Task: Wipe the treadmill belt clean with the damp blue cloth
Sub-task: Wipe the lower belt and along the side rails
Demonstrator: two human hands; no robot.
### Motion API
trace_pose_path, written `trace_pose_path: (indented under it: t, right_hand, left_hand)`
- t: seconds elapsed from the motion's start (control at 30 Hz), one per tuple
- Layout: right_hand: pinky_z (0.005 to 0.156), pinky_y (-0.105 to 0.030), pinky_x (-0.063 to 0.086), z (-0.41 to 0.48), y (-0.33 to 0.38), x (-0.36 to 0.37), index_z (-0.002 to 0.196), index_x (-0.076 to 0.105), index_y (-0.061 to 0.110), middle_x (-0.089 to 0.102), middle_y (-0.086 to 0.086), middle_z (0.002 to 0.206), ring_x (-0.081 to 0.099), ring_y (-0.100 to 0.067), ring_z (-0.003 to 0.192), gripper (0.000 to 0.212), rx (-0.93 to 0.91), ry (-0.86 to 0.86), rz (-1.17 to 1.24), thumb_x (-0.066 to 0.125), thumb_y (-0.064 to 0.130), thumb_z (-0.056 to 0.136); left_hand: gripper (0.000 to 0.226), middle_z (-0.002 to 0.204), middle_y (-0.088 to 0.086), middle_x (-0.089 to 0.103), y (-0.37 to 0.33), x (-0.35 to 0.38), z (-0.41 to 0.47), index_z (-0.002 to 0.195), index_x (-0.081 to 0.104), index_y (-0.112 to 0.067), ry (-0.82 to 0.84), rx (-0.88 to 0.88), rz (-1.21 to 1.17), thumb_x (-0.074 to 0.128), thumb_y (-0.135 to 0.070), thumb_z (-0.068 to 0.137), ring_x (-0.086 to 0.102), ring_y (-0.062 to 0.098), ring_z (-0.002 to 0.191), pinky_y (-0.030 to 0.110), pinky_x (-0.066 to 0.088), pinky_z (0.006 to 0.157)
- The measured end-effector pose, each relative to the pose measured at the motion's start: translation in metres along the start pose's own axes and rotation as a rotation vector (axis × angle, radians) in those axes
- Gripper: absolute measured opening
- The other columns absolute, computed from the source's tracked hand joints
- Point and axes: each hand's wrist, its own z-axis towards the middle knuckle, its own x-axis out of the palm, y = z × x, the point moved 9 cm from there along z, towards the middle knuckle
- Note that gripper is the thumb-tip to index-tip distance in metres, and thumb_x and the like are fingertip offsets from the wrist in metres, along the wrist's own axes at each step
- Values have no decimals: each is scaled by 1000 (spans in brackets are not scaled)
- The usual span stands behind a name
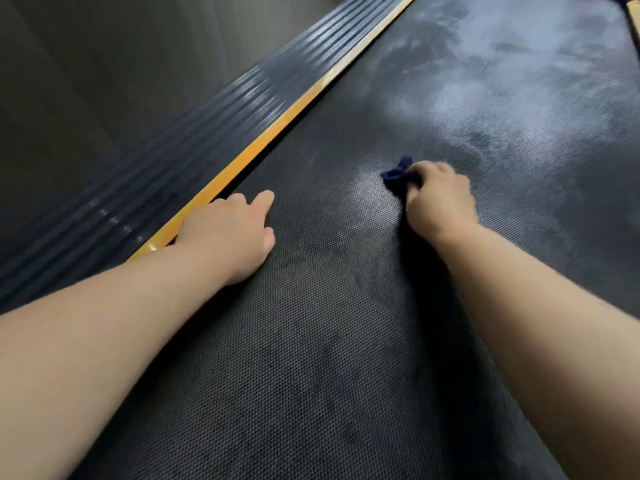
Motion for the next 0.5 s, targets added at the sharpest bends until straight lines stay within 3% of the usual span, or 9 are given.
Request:
trace_pose_path:
  t: [0.07,0.13,0.2,0.27,0.3,0.37,0.43,0.5]
  right_hand:
    - [93,-37,38,-16,15,7,115,60,23,54,-3,127,44,-31,115,25,-85,12,2,48,25,93]
    - [95,-34,37,-52,45,12,113,61,22,57,0,122,48,-27,112,24,-339,63,45,52,23,90]
    - [100,-35,38,-89,58,8,114,61,23,59,4,123,51,-23,114,26,-576,169,99,57,22,88]
    - [102,-40,37,-83,44,-4,115,61,26,59,7,124,54,-20,115,27,-661,202,43,58,24,88]
    - [103,-43,34,-63,25,-11,114,61,27,60,6,123,54,-21,115,26,-592,156,-13,57,24,89]
    - [106,-47,27,-19,-27,-29,114,61,27,60,0,123,51,-27,118,25,-265,45,-76,53,23,90]
    - [107,-49,30,-3,-51,-37,113,62,22,60,-7,122,50,-32,118,25,-24,-36,-19,51,20,90]
    - [100,-44,37,-15,-32,-26,107,64,21,61,-8,114,51,-31,111,23,-37,-33,4,52,19,88]
  left_hand:
    - [62,119,8,50,-10,-8,8,150,4,-29,-7,6,9,30,-48,97,53,26,96,37,47,66]
    - [60,134,7,45,-22,-13,17,150,9,-28,-27,58,-55,32,-44,98,47,28,117,42,47,84]
    - [56,149,1,33,-38,-8,21,150,17,-28,13,119,-139,34,-39,98,35,26,133,43,38,102]
    - [51,155,-5,23,-52,0,18,148,23,-29,70,149,-162,34,-37,99,28,23,139,42,33,107]
    - [49,154,-4,25,-56,2,17,147,28,-28,75,150,-152,33,-35,99,28,22,139,42,34,106]
    - [42,146,1,36,-60,4,15,139,38,-23,55,140,-127,31,-31,98,36,25,132,43,38,103]
    - [38,134,5,45,-61,2,16,132,43,-19,37,117,-88,30,-28,97,45,26,121,43,42,96]
    - [36,130,6,49,-64,-1,17,129,45,-18,26,87,-79,30,-27,97,49,27,115,41,44,91]
